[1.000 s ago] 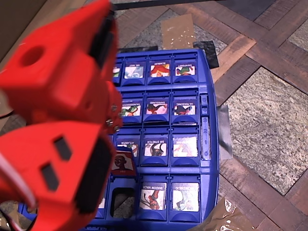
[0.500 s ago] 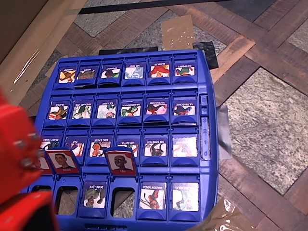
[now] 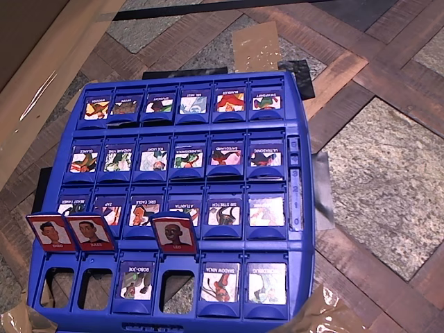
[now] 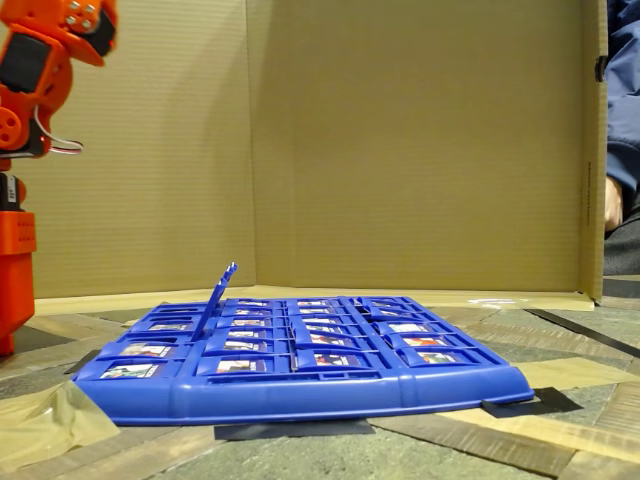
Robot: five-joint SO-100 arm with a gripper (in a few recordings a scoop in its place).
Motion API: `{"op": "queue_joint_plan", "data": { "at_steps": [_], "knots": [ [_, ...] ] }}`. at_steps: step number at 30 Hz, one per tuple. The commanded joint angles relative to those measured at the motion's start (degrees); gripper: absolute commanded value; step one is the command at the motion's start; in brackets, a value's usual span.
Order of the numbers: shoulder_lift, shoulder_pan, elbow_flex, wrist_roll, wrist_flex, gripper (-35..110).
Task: Flip A5.
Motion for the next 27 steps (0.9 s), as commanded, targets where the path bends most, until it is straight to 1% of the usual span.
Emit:
{"op": "queue_joint_plan", "data": {
  "at_steps": [1,22,27],
  "knots": [
    [0.0,0.18,0.18,0.26,-7.21,0],
    [0.0,0.44,0.18,0.09,-39.73,1],
    [0.09,0.44,0.18,-0.97,-40.17,0]
  ]
}}
